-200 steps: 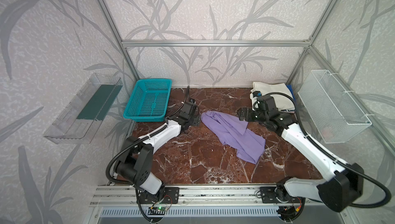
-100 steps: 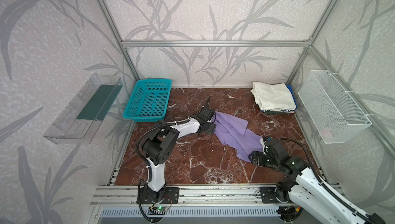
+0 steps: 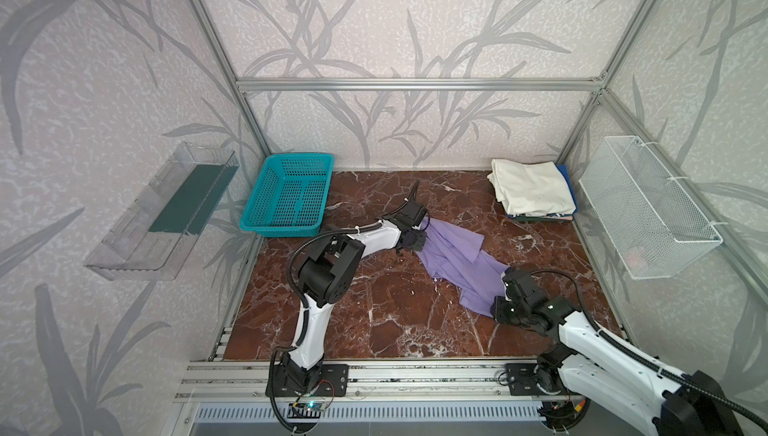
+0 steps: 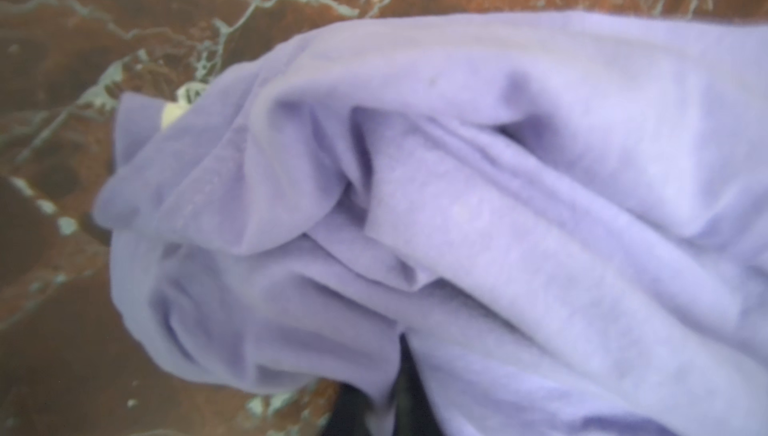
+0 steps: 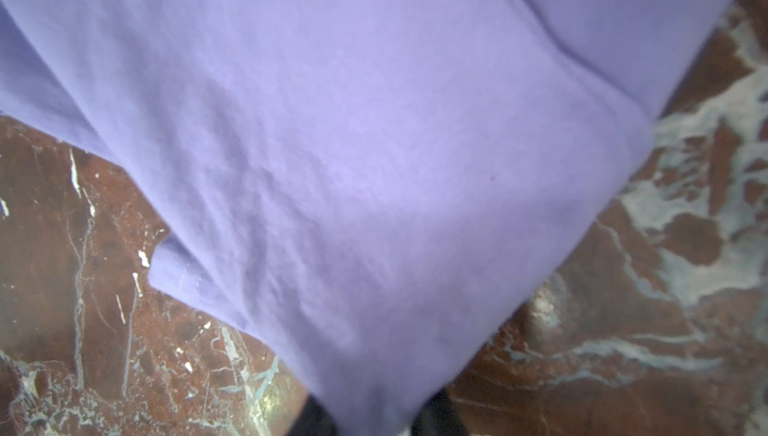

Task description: Fold and stack the t-shirts

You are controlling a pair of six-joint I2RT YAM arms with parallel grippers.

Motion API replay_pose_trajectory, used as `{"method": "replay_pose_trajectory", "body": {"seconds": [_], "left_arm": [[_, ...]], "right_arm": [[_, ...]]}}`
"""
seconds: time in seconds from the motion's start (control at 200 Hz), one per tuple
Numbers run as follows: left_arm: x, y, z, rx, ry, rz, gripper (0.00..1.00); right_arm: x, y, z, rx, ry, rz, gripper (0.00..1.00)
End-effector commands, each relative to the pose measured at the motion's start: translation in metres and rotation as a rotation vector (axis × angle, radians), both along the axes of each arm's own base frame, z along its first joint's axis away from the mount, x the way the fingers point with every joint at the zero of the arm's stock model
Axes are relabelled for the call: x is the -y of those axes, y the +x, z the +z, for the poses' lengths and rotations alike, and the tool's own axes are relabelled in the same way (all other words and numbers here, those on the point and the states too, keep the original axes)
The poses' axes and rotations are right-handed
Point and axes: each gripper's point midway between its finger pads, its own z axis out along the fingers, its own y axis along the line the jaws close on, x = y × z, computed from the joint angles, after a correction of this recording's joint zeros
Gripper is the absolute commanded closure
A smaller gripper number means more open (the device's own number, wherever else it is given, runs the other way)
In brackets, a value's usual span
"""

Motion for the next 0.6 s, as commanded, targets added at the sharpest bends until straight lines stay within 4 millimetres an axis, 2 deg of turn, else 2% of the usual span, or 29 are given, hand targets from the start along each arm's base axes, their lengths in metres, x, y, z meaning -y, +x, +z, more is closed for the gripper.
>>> {"method": "replay_pose_trajectory", "body": {"seconds": [0.0, 0.05, 0.14, 0.255, 0.315, 0.385, 0.515, 0.595], "left_arm": [[-0.002, -0.015, -0.021, -0.097, 0.044, -0.026, 1.0], [-0.001, -0.013, -0.016, -0.086, 0.042, -0.029, 1.0], [-0.003, -0.012, -0.003, -0.061, 0.044, -0.035, 1.0], [-0.014, -0.016, 0.025, -0.021, 0.059, -0.025, 1.0], [-0.025, -0.021, 0.044, 0.006, 0.072, -0.012, 1.0], [-0.043, -0.032, 0.067, 0.045, 0.096, 0.006, 1.0], [-0.083, -0.053, 0.112, 0.154, 0.129, 0.104, 1.0], [-0.099, -0.059, 0.138, 0.258, 0.103, 0.14, 1.0]], "right_arm": [[0.004, 0.023, 0.028, 0.092, -0.032, -0.024, 0.94], [0.007, 0.024, 0.037, 0.103, -0.064, 0.006, 1.0], [0.012, 0.023, 0.056, 0.116, -0.09, 0.025, 1.0], [0.009, 0.02, 0.088, 0.136, -0.095, 0.111, 1.0], [0.006, 0.017, 0.103, 0.135, -0.066, 0.134, 1.0], [-0.018, 0.014, 0.118, 0.138, 0.068, 0.233, 1.0], [-0.021, 0.02, 0.141, 0.104, 0.037, 0.271, 1.0], [-0.027, 0.034, 0.143, 0.121, 0.037, 0.284, 1.0]]}}
